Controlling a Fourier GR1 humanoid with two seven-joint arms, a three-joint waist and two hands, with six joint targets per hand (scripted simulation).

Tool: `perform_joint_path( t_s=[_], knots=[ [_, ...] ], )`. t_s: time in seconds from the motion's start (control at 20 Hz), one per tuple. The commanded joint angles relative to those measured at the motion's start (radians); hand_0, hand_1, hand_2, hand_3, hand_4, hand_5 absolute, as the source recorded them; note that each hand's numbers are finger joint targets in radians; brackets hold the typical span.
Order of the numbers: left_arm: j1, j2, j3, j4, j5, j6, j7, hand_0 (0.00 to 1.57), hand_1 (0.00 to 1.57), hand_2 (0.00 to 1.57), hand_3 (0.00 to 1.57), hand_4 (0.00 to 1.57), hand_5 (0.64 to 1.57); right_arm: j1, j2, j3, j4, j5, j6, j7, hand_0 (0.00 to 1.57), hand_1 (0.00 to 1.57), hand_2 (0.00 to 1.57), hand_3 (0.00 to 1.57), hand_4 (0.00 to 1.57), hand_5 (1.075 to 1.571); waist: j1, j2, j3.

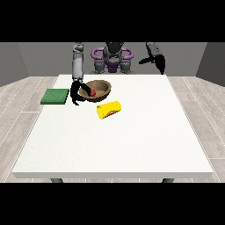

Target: Pick the cup and pour the ball into the bowl, then pick the bowl and place it on the pad

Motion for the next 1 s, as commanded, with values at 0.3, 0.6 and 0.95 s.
perform_joint_path(
  t_s=[0.3, 0.6, 0.95],
  knots=[
    [0.012, 0.002, 0.053, 0.115, 0.037, -0.012, 0.025, 0.0, 0.0, 0.0, 0.0, 0.96, 1.422, -0.072, -0.031, 0.131, 0.052, 0.164, -0.177, 0.467, 1.57, 1.57, 1.57, 0.95, 0.87, 1.567, -0.052, -0.144, 0.0385],
    [0.153, 0.054, 0.149, 0.275, 0.061, -0.012, -0.061, 0.0, 0.0, 0.0, 0.0, 1.0, 1.407, -0.152, -0.041, 0.237, -0.044, 0.224, -0.079, 0.755, 1.57, 1.57, 1.57, 0.87, 0.8, 1.564, -0.217, -0.321, 0.0393],
    [0.17, 0.065, 0.15, 0.215, 0.067, -0.033, -0.062, 0.0, 0.0, 0.0, 0.0, 1.0, 1.418, -0.114, -0.154, 0.148, -0.134, 0.149, 0.028, 0.773, 1.57, 1.57, 1.57, 0.73, 0.78, 1.571, -0.212, -0.267, 0.0411]
  ],
)
